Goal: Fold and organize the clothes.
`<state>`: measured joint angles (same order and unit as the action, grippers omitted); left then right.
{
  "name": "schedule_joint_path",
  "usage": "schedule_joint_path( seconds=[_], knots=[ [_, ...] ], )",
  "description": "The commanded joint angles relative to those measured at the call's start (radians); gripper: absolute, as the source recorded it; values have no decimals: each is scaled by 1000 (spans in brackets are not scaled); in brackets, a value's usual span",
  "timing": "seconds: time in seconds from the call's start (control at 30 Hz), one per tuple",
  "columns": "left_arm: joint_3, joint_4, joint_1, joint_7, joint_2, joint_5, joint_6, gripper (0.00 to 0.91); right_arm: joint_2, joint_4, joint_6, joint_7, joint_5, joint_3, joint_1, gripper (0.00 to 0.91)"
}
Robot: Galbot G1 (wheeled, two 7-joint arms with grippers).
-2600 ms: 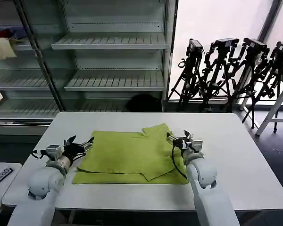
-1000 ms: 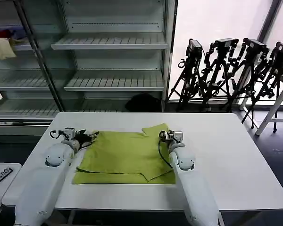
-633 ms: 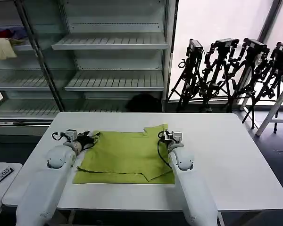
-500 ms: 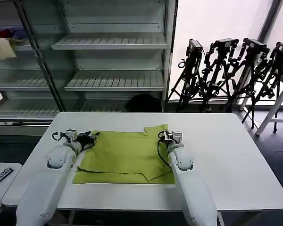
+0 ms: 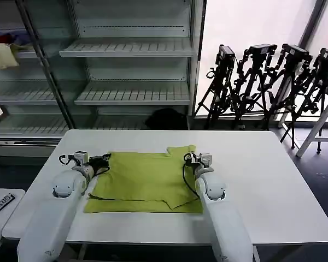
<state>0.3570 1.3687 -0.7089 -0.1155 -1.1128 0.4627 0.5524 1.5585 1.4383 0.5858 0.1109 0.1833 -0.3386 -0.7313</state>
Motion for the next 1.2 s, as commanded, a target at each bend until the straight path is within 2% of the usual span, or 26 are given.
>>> schedule_joint_path(
  seconds=[0.03,0.17,0.5,0.53,0.77,0.87,1.2],
  knots=[
    [28,56,-18,11,3,72,-34,0,-2,80,-5,4,28,-3,-13,0],
    [64,135,-80,14,29,125,-30,0,-46,182,-3,26,80,17,-50,0],
    [154,317,-282,-1,47,200,-28,10,-123,383,-2,30,111,14,-227,0],
    [154,331,-304,-8,50,184,-33,907,-130,391,-2,32,111,15,-241,0],
    [87,257,-234,-38,32,-8,-29,907,-124,375,-2,39,105,17,-227,0],
    [40,179,-155,-36,22,-38,-3,907,-117,370,-2,40,101,21,-222,0],
    [-64,-24,49,-66,13,-77,-4,907,-85,317,-4,24,78,21,-194,0]
  ],
)
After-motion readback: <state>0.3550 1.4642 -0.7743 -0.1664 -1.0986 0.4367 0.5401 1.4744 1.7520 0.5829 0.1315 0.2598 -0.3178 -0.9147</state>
